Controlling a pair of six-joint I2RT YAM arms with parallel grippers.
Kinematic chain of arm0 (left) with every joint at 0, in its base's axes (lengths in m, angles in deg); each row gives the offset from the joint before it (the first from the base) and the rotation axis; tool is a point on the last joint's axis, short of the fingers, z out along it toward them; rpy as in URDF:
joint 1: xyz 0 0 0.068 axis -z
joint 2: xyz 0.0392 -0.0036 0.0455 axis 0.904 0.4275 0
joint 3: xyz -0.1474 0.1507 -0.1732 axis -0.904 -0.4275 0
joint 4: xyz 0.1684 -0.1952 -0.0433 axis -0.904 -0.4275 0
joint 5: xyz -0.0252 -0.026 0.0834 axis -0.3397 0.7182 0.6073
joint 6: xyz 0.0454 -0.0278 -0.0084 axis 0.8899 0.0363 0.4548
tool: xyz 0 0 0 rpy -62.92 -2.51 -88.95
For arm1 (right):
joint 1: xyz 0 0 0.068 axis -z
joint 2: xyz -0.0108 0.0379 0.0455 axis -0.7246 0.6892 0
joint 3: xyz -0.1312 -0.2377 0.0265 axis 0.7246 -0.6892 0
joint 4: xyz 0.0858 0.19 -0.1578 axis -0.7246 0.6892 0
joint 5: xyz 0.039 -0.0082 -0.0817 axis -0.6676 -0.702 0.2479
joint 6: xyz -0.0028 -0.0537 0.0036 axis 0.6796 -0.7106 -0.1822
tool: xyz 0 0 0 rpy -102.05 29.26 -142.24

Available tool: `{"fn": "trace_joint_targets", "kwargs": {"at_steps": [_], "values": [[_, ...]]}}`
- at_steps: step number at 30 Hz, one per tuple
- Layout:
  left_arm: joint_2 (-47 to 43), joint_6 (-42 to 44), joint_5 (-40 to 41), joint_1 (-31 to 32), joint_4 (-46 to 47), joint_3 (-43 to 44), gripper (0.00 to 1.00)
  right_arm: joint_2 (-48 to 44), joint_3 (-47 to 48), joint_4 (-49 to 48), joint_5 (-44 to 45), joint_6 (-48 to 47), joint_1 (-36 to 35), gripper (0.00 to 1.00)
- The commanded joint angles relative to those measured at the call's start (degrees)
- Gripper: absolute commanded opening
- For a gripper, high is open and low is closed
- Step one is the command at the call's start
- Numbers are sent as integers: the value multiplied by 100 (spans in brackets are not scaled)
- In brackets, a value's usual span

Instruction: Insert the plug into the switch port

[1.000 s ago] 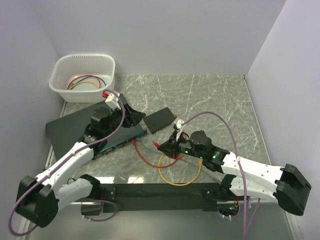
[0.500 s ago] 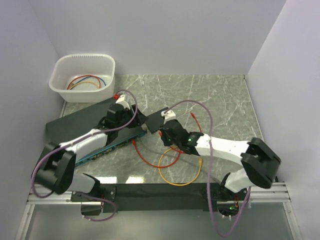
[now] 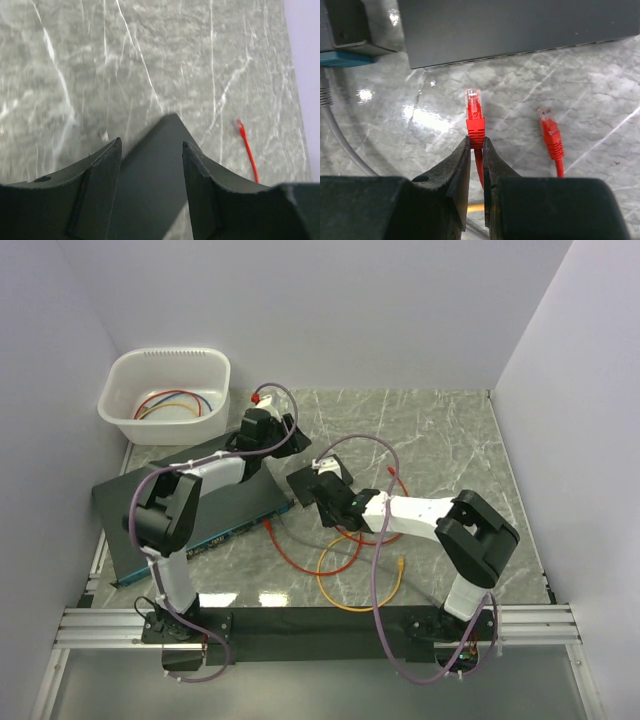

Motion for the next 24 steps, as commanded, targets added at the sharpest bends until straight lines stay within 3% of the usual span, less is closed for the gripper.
{"fn": "trace_joint_targets", "kwargs": {"at_steps": [1, 8, 24], "values": [[374, 243, -244, -28, -1, 480, 57, 33, 213, 2, 124, 64, 68, 0], [1008, 182, -455, -28, -2, 859, 57, 384, 433, 2, 71, 125, 112, 0], [1123, 102, -684, -28, 209, 684, 56, 472, 591, -77, -8, 152, 165, 0]]}}
